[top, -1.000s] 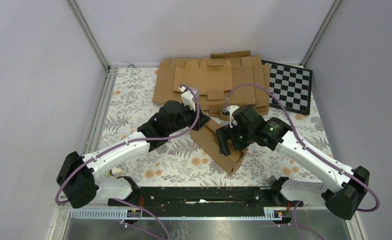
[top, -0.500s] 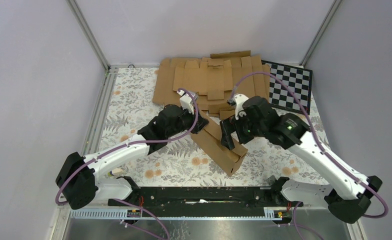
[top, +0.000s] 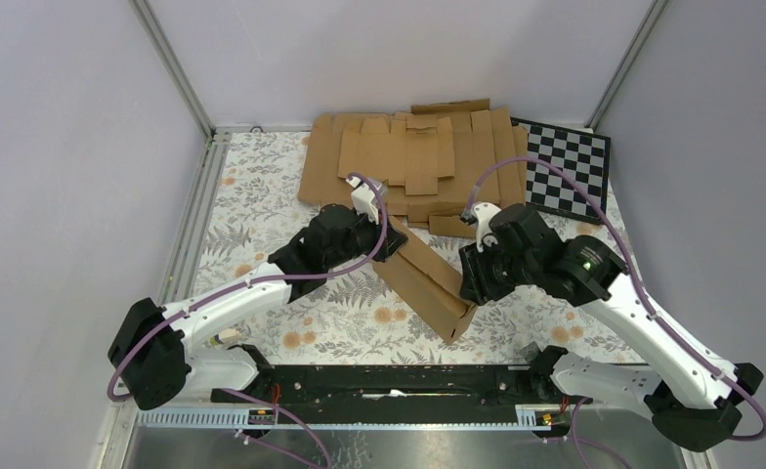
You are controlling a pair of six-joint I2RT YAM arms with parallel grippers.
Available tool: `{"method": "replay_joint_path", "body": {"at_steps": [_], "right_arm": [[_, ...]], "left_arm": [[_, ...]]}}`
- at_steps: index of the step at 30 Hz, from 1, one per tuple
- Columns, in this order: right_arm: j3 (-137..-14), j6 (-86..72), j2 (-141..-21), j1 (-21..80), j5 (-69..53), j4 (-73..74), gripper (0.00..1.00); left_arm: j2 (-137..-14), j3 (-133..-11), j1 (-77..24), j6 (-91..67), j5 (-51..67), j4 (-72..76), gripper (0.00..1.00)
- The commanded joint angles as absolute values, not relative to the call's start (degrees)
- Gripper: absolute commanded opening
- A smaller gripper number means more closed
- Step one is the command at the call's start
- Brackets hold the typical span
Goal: Fold the paper box
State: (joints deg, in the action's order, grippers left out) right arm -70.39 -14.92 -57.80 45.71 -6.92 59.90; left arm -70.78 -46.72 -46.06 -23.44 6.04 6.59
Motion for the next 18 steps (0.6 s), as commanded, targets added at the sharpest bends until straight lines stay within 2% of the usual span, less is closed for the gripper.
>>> {"method": "replay_joint_path", "body": {"at_steps": [1, 5, 9, 13, 18], "right_arm": [[-72.5, -15.8, -54.0, 46.1, -4.0, 60.4, 0.42], [-73.6, -15.6, -52.3, 46.1, -1.0, 58.9, 0.26], [-70.7, -15.8, -53.4, 46.1, -5.6, 58.3, 0.12], [-64.5, -16.1, -56.1, 46.2, -13.3, 57.6, 0.09], [-60.1, -16.7, -58.9, 46.1, -11.4, 57.6, 0.09]], "left_arm": [[-70.6, -46.6, -46.0, -21.5, 5.6, 0.4, 0.15], [-70.9, -47.5, -46.0, -20.8, 5.5, -0.8, 0.15], [-70.8, -47.5, -46.0, -20.8, 5.7, -1.0, 0.15], [-71.1, -47.3, -46.0, -20.8, 6.0, -0.7, 0.15], [-71.2, -46.9, -46.0, -20.8, 6.2, -0.3, 0.15]]}}
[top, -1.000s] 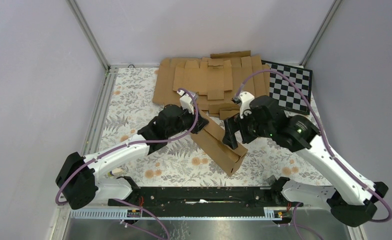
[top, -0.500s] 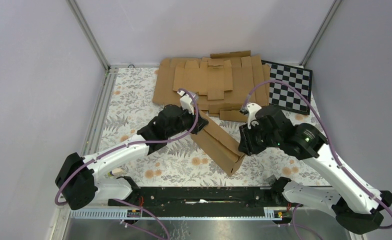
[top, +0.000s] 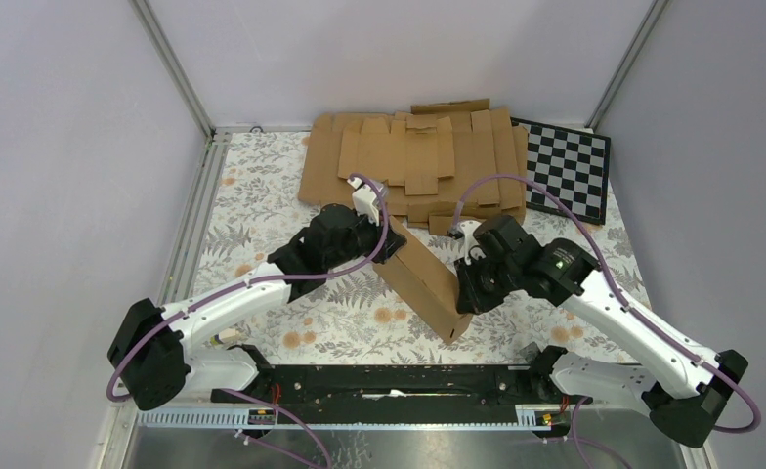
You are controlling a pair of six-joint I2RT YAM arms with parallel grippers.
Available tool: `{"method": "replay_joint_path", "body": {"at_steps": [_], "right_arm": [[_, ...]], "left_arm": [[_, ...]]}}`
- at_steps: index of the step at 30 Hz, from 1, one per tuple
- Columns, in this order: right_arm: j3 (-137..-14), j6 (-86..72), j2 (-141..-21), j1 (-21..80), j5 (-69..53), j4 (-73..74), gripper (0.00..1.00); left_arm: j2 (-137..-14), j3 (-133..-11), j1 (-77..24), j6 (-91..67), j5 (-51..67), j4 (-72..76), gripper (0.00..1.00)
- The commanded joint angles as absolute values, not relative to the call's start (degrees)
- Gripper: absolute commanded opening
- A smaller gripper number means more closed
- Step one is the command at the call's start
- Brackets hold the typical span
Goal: Fold the paper box
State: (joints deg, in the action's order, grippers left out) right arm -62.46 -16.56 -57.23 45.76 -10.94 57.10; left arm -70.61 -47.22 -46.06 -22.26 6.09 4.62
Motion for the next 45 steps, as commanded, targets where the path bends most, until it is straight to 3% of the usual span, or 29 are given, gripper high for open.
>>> {"method": "replay_joint_path", "body": {"at_steps": [1, 10, 19, 21, 23, 24, 45], "right_arm": [[-60.4, -16.7, -58.8, 46.1, -10.9, 57.6, 0.09], [-71.0, -14.5, -56.2, 46.1, -9.8, 58.3, 0.11], [-60.5, -15.7, -59.7, 46.1, -9.9, 57.1, 0.15], [-60.1, -15.8, -59.7, 46.1, -8.6, 57.1, 0.14], [-60.3, -15.9, -58.9, 46.1, -7.9, 56.9, 0.01], [-60.4, -15.8, -58.3, 46.1, -7.9, 56.7, 0.0], [-62.5, -14.2, -57.2, 46.1, -7.1, 55.1, 0.0]], "left_arm": [[-71.3, -46.9, -45.9, -20.9, 6.2, -0.2, 0.15], [-70.7, -48.3, -46.0, -20.9, 6.3, -0.4, 0.15], [-67.9, -56.9, -45.3, -20.2, 4.3, -5.3, 0.21], [-67.8, -58.5, -43.6, -20.8, 3.6, -7.2, 0.13], [-68.3, -59.6, -41.6, -21.0, 4.0, -8.1, 0.02], [-68.6, -59.6, -40.7, -21.0, 4.3, -8.0, 0.0], [-71.4, -42.6, -36.6, -24.2, 9.0, 3.7, 0.0]]}}
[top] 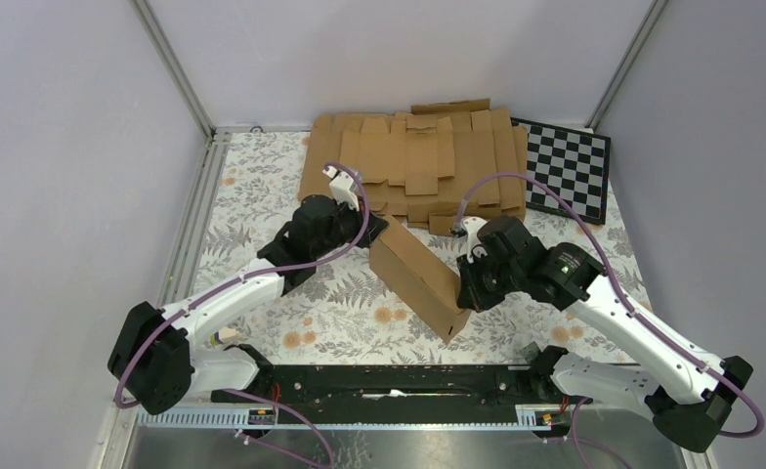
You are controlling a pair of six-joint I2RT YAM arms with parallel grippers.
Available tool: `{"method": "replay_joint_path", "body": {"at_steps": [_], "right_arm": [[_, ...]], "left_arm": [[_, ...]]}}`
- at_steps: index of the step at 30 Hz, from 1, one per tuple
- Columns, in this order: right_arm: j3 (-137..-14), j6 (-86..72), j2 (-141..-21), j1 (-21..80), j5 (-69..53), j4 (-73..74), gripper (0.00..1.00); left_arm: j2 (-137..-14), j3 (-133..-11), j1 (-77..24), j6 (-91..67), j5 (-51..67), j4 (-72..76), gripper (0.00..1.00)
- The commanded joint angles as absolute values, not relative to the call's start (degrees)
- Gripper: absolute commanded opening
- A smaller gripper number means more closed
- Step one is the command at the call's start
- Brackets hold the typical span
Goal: Fold the paper box
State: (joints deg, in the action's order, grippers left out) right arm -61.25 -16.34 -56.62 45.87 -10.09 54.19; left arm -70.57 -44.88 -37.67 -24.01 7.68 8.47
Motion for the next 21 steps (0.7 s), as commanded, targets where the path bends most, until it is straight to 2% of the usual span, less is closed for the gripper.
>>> {"method": "replay_joint_path", "body": {"at_steps": [1, 3, 9, 14, 16, 19, 21], "right_arm": [[-63.1, -13.6, -57.4, 46.1, -7.0, 55.2, 0.06], [-64.9, -12.1, -58.0, 46.2, -6.8, 55.8, 0.12], [-69.5, -9.9, -59.5, 46.2, -4.2, 57.1, 0.13], [-68.1, -9.8, -59.6, 46.1, -5.0, 56.6, 0.19], [-68.3, -9.5, -59.8, 46.1, -5.2, 56.6, 0.32], [-69.6, -8.5, -60.5, 46.1, -5.3, 56.6, 0.67], [-71.0, -7.9, -61.6, 46.1, -4.9, 56.6, 0.8]], "left_arm": [[-70.9, -43.5, -36.6, -23.5, 9.9, 3.5, 0.0], [-69.9, -45.8, -36.6, -22.5, 11.2, 2.8, 0.0], [-68.1, -52.9, -36.6, -20.7, 11.2, -1.3, 0.0], [-68.7, -48.0, -36.4, -22.8, 8.8, 0.5, 0.0], [-69.3, -44.2, -36.3, -24.2, 9.1, 3.1, 0.0], [-70.1, -39.2, -36.3, -25.7, 10.7, 8.4, 0.0], [-70.5, -38.4, -36.3, -25.7, 11.9, 9.6, 0.0]]}}
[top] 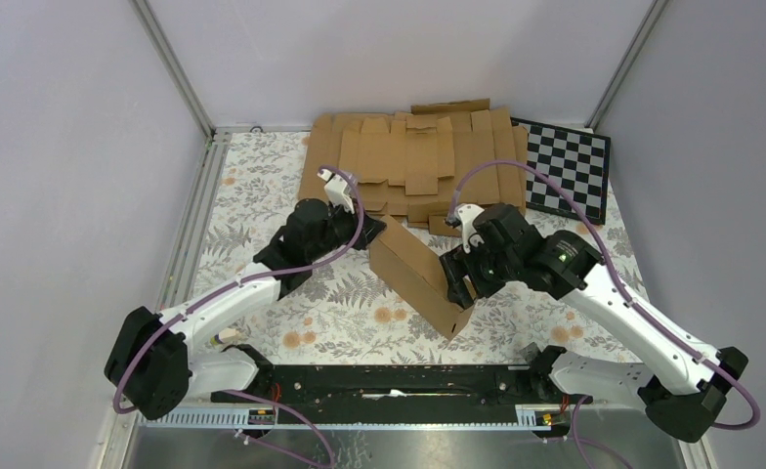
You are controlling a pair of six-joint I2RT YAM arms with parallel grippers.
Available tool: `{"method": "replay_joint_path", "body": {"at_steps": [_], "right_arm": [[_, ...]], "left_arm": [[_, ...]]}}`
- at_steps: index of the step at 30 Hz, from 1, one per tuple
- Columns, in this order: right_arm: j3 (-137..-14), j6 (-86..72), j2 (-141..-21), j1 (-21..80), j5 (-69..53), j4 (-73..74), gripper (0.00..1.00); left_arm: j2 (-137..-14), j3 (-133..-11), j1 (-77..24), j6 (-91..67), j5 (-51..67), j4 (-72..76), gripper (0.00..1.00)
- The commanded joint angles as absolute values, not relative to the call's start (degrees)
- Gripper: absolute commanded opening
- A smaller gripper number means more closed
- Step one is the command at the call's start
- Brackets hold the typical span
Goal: Fold the paper box
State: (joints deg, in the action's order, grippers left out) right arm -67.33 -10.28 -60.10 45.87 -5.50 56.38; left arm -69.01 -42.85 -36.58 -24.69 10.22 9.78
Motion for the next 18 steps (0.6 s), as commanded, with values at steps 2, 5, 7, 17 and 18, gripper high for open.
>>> {"method": "replay_joint_path", "body": {"at_steps": [2, 5, 7, 17, 18], "right_arm": [[-72.6, -7.4, -63.1, 46.1, -4.7, 56.3, 0.9], [-74.6, -7.3, -65.0, 46.2, -4.5, 54.8, 0.97], [-75.7, -7.8, -66.5, 46.1, -4.5, 53.8, 0.99], [-78.3, -10.1, -77.6, 46.1, -2.9, 50.2, 1.0], [-78.5, -10.6, -78.6, 46.1, -3.2, 49.8, 1.0]], "left_arm": [[-70.3, -39.7, -36.3, -24.8, 12.8, 8.5, 0.0], [-68.9, -42.9, -36.3, -23.4, 13.0, 4.8, 0.0], [-67.7, -45.3, -36.3, -22.5, 13.1, 2.1, 0.0], [-55.7, -47.3, -36.3, -23.8, 6.9, -4.2, 0.55], [-54.3, -47.7, -36.3, -23.6, 5.6, -5.2, 0.7]]}}
